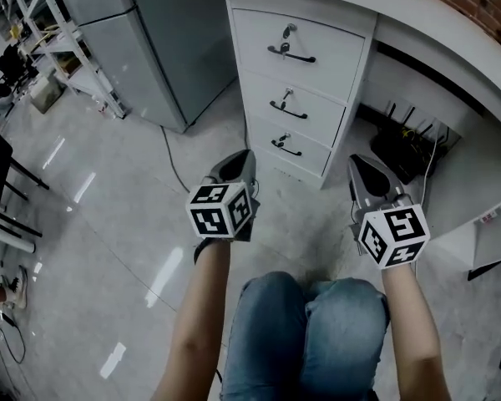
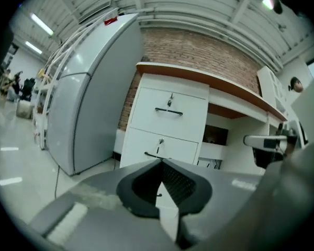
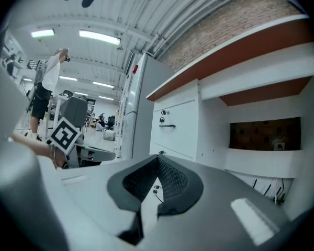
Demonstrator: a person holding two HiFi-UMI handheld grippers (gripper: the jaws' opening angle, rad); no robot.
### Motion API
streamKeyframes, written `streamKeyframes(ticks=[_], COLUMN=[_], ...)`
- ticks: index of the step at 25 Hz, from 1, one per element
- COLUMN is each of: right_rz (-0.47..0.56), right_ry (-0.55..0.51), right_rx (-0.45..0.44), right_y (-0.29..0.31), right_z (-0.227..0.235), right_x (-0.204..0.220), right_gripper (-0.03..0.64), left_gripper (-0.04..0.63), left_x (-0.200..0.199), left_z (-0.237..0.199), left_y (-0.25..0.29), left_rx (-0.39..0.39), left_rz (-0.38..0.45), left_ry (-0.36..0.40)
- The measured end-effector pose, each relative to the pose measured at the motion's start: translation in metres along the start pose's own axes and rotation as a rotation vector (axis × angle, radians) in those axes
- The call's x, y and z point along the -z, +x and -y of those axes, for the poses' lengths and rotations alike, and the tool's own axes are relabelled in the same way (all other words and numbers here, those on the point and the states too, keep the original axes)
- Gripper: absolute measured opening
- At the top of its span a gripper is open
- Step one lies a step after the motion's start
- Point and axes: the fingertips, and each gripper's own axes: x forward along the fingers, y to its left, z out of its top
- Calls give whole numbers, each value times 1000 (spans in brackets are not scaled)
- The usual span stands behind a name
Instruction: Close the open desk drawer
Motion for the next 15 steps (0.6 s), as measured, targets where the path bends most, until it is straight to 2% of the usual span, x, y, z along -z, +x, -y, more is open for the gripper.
streamKeyframes(ticks=[3, 7, 11, 13, 15], right_rz=[24, 41, 63, 104, 142], right_ry=[46, 100, 21, -48, -73], right_rx=[37, 67, 76, 90, 101], right_y=[-8, -10, -14, -21, -30], right_z=[-3, -14, -29, -32, -32], right_x=[-23, -40, -47, -50, -51], right_gripper=[-3, -3, -3, -3, -3], left_gripper=[0, 0, 0, 0, 0], left_x=[-21, -41, -57, -62, -65], left_z=[18, 30, 32, 30, 30], left_y=[-17, -33, -54, -64, -70], left_rx=[5, 1, -30, -42, -51], left_rz=[9, 42, 80, 104, 118], left_ry=[144, 214, 276, 290, 305])
